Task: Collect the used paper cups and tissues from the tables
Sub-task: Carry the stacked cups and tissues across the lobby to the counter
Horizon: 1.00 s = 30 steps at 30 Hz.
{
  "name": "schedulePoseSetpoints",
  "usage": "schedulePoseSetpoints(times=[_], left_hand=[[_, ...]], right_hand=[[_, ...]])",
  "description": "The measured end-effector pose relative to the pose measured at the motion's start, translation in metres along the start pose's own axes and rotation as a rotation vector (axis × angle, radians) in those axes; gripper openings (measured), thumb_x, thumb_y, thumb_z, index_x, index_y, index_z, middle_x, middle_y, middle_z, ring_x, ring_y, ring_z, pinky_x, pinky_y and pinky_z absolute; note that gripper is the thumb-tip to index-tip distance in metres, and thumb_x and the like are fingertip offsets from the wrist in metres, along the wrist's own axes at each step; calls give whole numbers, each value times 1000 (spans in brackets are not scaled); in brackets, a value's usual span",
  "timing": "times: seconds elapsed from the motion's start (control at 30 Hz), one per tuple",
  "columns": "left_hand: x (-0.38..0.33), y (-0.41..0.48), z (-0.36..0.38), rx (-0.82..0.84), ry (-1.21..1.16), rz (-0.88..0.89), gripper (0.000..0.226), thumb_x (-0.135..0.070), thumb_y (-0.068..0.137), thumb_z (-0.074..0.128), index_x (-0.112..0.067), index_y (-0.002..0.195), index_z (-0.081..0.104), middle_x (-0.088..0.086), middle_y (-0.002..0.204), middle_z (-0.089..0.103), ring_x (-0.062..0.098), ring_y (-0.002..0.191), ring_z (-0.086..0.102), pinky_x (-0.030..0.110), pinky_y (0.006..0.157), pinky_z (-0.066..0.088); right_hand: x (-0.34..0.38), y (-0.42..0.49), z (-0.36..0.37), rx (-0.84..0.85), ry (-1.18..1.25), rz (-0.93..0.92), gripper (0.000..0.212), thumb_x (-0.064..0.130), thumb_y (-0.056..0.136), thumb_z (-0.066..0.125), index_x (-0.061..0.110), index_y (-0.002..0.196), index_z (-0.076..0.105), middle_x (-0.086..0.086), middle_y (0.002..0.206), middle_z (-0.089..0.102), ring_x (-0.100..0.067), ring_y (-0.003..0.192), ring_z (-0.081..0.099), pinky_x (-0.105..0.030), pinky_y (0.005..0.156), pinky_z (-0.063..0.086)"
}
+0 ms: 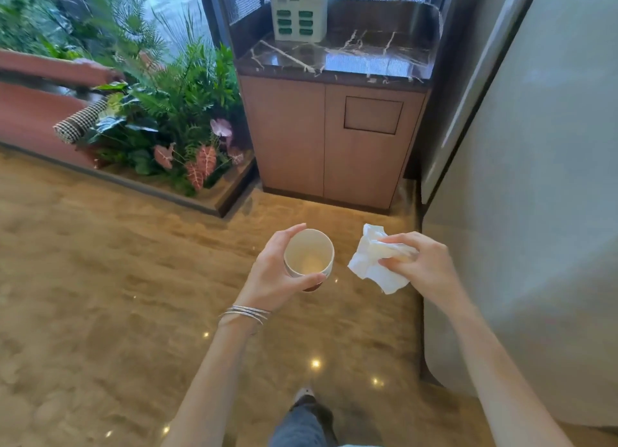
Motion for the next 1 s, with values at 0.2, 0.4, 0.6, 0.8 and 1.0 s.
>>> schedulePoseSetpoints(times=[0.2, 0.4, 0.6, 0.8, 1.0], left_hand=[[11, 128, -21, 71, 19, 58, 81, -36, 61, 82, -38, 130, 40, -21, 121, 46, -3, 111, 45, 13, 87, 38], [41, 232, -5, 120, 28, 65, 80, -35, 63, 81, -34, 131, 40, -15, 121, 47, 4, 109, 46, 11, 84, 37], [46, 366, 6, 116, 15, 73, 80, -35, 63, 81, -35, 132, 39, -18, 117, 47, -8, 107, 43, 1, 81, 34], [23, 503, 10, 55, -15, 84, 79, -34, 62, 81, -34, 130, 42, -17, 119, 48, -5, 108, 45, 15, 88, 39], [31, 605, 21, 67, -18, 75, 80, -31, 62, 82, -31, 131, 43, -15, 120, 48, 3, 109, 46, 26, 92, 43]], right_hand=[[9, 102, 9, -77, -16, 19, 25, 29, 68, 77, 43, 84, 64, 12, 89, 63, -7, 83, 59, -29, 68, 49], [-19, 196, 13, -100, -65, 67, 28, 31, 70, 76, 28, 96, 68, 7, 96, 63, -10, 85, 59, -32, 69, 54], [-32, 328, -9, -123, -45, 93, 23, 26, 70, 76, 35, 89, 67, 4, 93, 65, -13, 86, 60, -43, 74, 53], [-22, 464, -54, -136, -51, 74, 22, 23, 72, 75, 35, 88, 67, 3, 95, 65, -16, 91, 59, -41, 79, 51], [-38, 556, -67, -135, -81, 103, 23, 23, 73, 75, 27, 95, 68, 3, 97, 63, -14, 90, 57, -35, 77, 49]])
Point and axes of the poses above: each hand's wrist, its own y-axis towards the middle knuckle, its own z-axis out of the palm, x = y × z, the point moved 8 cm from there along y, towards the middle knuckle
